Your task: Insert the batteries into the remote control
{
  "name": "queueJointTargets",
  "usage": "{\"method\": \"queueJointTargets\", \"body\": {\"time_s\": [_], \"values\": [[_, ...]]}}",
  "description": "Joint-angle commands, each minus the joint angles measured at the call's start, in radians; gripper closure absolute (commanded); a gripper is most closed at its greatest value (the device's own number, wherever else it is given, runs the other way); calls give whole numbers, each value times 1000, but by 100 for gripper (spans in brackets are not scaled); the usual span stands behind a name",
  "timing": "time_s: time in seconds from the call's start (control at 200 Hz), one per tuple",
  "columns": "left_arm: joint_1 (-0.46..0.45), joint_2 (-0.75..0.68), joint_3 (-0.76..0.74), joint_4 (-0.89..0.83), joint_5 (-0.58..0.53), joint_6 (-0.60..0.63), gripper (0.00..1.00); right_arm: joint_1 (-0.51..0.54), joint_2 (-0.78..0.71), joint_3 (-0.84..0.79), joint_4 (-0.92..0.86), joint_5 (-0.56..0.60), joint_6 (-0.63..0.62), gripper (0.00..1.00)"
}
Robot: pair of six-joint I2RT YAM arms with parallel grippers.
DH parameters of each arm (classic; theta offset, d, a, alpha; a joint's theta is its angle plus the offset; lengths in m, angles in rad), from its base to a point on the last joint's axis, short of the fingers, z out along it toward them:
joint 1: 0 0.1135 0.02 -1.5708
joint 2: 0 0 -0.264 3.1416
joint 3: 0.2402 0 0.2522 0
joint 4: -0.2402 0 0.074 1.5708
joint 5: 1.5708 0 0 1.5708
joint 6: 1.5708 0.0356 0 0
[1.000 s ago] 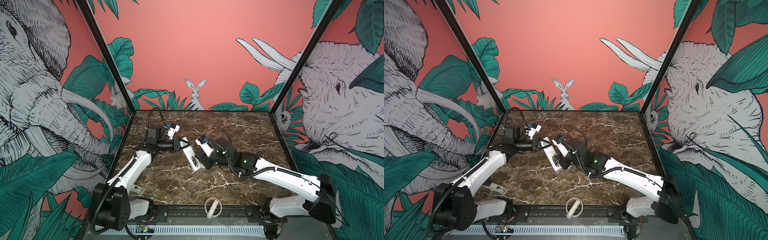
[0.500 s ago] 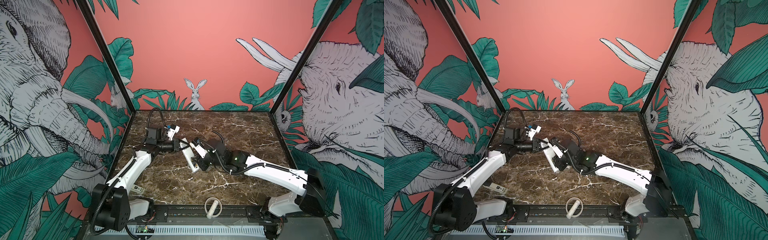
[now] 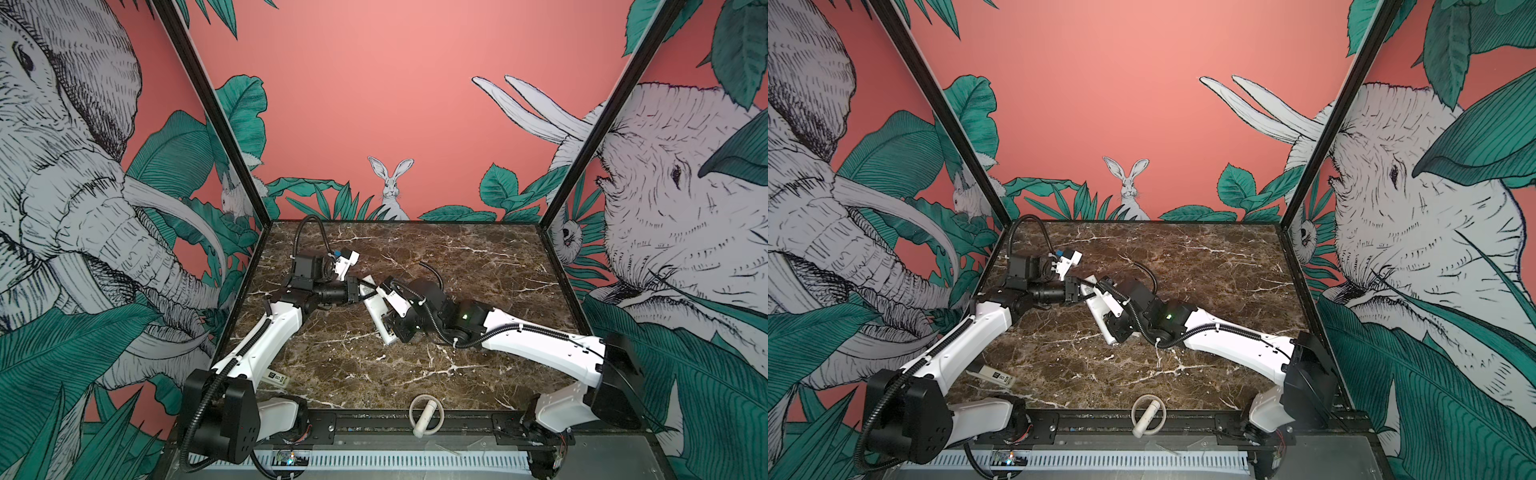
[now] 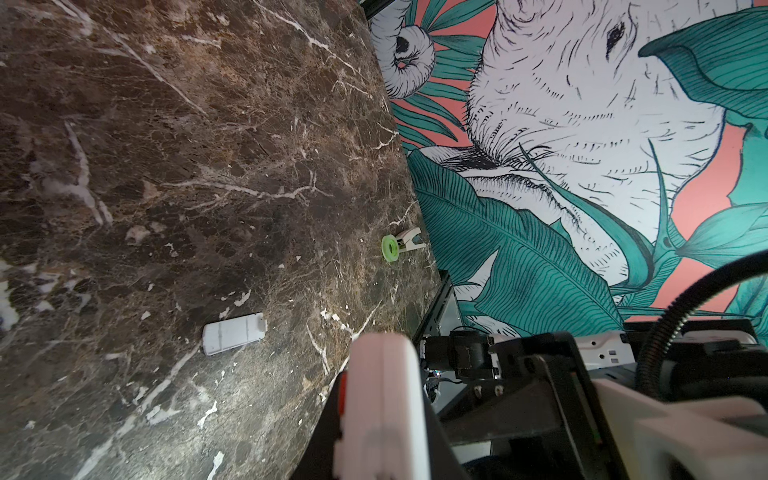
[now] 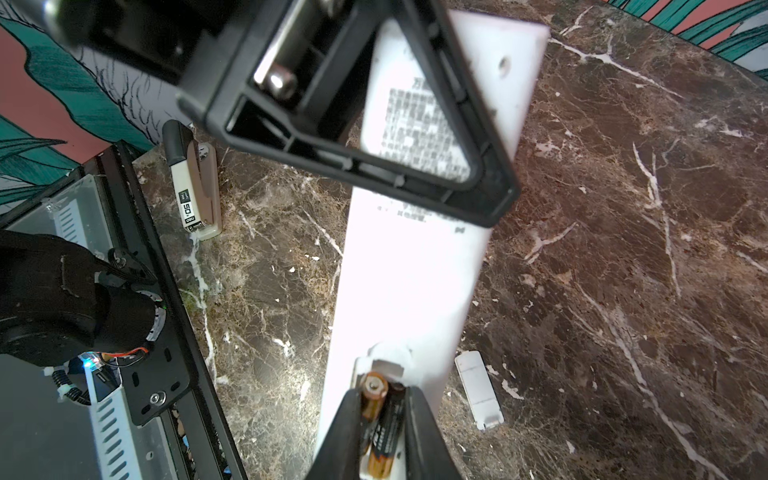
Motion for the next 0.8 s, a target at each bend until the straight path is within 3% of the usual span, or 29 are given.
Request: {"method": "queueJointTargets", "body": {"time_s": [0.0,0.335,0.795], "values": [[7,-32,8,-9,17,13,100,7,18,27,23,-9,3,83],[7,-42,15,-10,13,9,100,7,17,9,42,13,6,93],[10,-51,13,37,37,-40,100,7,15,-15,73,-8,9,92]]}}
